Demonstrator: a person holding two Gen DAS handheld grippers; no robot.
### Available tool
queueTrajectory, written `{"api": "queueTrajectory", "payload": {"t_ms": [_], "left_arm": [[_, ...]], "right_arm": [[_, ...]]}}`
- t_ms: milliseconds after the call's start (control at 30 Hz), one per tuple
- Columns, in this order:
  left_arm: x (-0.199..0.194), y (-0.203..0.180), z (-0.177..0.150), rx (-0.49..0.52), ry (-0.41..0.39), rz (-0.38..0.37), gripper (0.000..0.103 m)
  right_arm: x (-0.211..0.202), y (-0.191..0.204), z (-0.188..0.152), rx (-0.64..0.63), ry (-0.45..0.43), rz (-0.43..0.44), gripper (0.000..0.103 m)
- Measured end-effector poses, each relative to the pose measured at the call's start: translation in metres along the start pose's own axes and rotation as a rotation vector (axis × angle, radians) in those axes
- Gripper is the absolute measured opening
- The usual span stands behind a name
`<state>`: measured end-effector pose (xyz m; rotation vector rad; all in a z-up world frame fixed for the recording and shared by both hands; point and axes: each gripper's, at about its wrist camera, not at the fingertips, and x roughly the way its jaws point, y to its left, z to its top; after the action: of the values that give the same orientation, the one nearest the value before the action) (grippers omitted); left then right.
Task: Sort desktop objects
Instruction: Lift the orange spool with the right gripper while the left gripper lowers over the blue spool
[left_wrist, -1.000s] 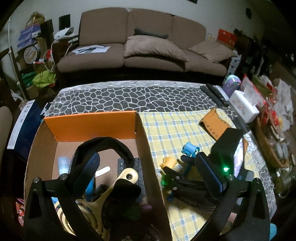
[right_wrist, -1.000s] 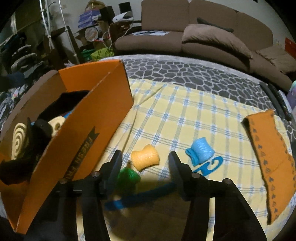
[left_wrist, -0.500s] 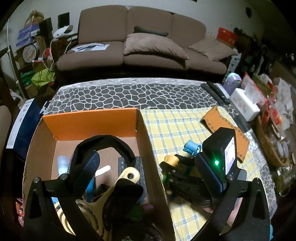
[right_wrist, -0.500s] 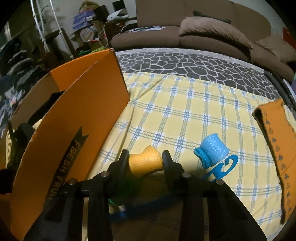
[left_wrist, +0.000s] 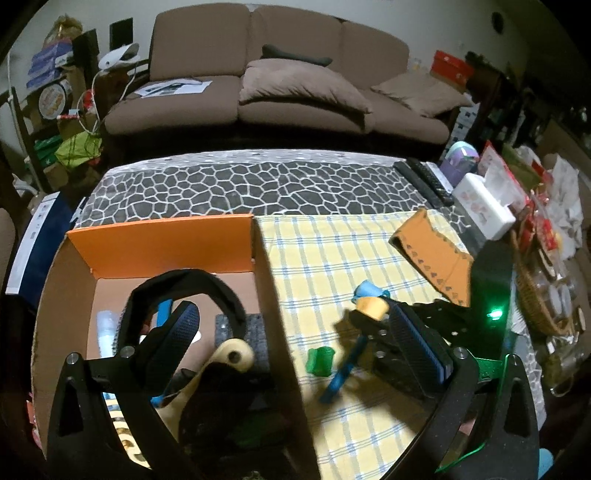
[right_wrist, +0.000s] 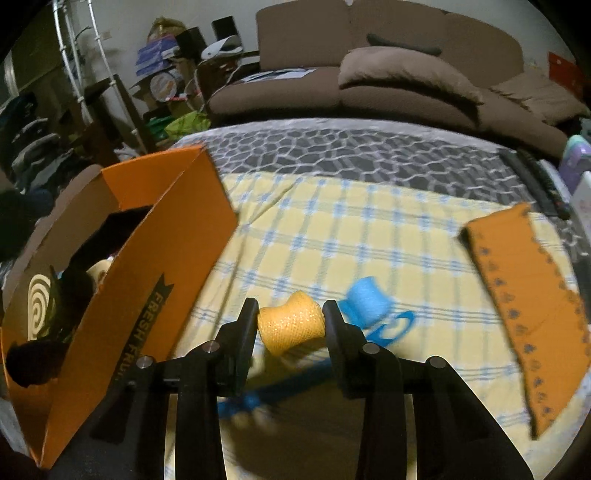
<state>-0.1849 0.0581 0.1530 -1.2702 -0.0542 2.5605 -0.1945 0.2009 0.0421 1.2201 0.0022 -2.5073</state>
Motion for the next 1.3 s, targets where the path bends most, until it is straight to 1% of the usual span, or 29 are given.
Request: {"api": "queueTrajectory", "payload": {"t_ms": [133, 233, 400, 533, 667, 967, 1300], "left_arm": [[0.008, -0.011, 0.004, 0.019, 0.01, -0.007, 0.103], [0.02, -0.022, 0.008, 0.053, 0.031, 0.016, 0.103], [0.034, -0.036, 0.014, 0.063, 0.05, 0.01, 0.103], [0.047, -0.054, 0.019, 0.089, 0.063, 0.01, 0.103], [0.06, -0.067, 0.022, 0.092, 0.076, -0.001, 0.103], [0.107, -0.083, 0.02, 0.048, 0.123, -0.005, 0.102], [0.153, -0.094, 0.016, 0.051, 0.154, 0.055, 0.101]], "right_arm": [[-0.018, -0.015, 0.001, 0.03, 0.007, -0.051, 0.036], [-0.035, -0.028, 0.0, 0.054, 0.011, -0.087, 0.036], [-0.054, -0.045, -0.008, 0.087, 0.006, -0.11, 0.036], [-0.062, -0.054, -0.01, 0.11, 0.003, -0.114, 0.036], [-0.068, -0.062, -0.009, 0.127, -0.005, -0.112, 0.036], [-0.077, -0.082, -0.013, 0.147, -0.02, -0.112, 0.036], [-0.08, -0.103, -0.018, 0.178, -0.028, -0.106, 0.036]]}}
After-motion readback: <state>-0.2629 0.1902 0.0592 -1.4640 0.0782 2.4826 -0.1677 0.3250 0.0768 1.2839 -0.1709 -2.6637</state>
